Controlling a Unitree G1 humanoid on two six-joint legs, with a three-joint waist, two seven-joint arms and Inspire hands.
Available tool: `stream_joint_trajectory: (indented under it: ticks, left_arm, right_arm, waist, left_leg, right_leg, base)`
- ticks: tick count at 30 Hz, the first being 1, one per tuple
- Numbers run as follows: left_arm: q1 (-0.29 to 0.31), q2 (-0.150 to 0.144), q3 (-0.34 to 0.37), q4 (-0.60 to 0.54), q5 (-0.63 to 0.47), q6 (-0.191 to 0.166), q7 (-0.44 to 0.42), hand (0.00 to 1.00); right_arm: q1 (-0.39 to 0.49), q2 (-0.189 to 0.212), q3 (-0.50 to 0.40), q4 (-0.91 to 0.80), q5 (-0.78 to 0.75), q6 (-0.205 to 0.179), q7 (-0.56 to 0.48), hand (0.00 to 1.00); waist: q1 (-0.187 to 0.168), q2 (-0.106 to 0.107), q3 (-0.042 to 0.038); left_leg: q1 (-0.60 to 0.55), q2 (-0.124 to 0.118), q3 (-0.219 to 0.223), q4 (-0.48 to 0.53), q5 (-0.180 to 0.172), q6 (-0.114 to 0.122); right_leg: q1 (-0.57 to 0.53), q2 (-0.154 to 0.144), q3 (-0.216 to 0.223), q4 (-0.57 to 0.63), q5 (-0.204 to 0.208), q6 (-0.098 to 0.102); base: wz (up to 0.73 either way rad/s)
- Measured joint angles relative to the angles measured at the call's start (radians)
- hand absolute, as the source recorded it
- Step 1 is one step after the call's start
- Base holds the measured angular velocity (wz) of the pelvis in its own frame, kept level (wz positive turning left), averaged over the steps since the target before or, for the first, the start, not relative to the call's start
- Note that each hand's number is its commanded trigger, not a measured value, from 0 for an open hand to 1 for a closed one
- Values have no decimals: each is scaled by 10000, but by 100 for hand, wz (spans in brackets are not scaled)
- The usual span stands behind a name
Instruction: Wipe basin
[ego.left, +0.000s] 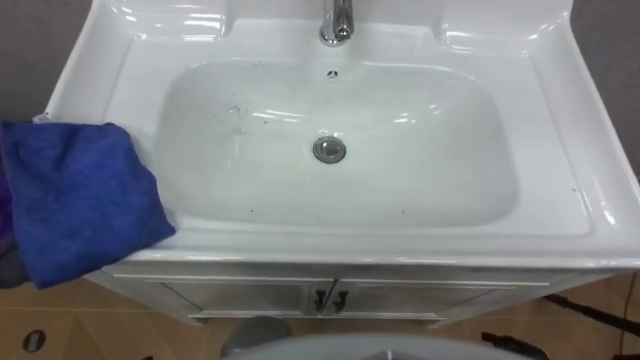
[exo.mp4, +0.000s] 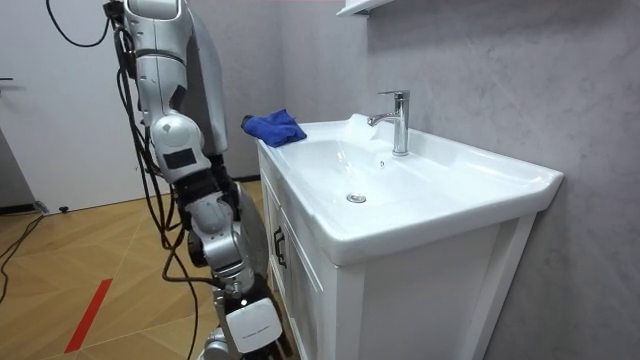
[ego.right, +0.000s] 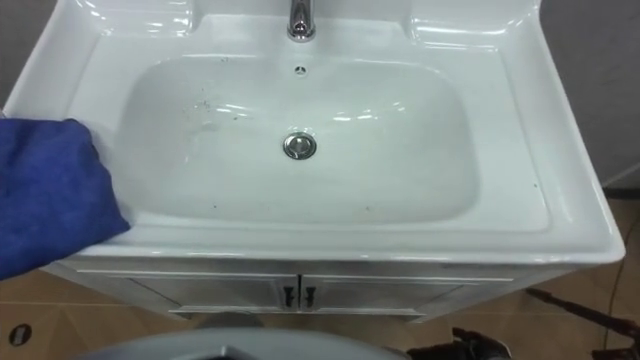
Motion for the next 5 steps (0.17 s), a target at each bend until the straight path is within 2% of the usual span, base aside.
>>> stream_joint_trajectory:
  ticks: [5]
  left_arm:
    - [-66,3,1,3,543,0,-66,0]
  right_arm:
    - [-8,1,-8,7,-10,0,29,0]
  waist:
    - [-62,24,2]
  left_leg:
    - [84,5,25,-4,-6,5]
  right_leg:
    - [73,7,15,-36,2,3]
  base:
    - [0]
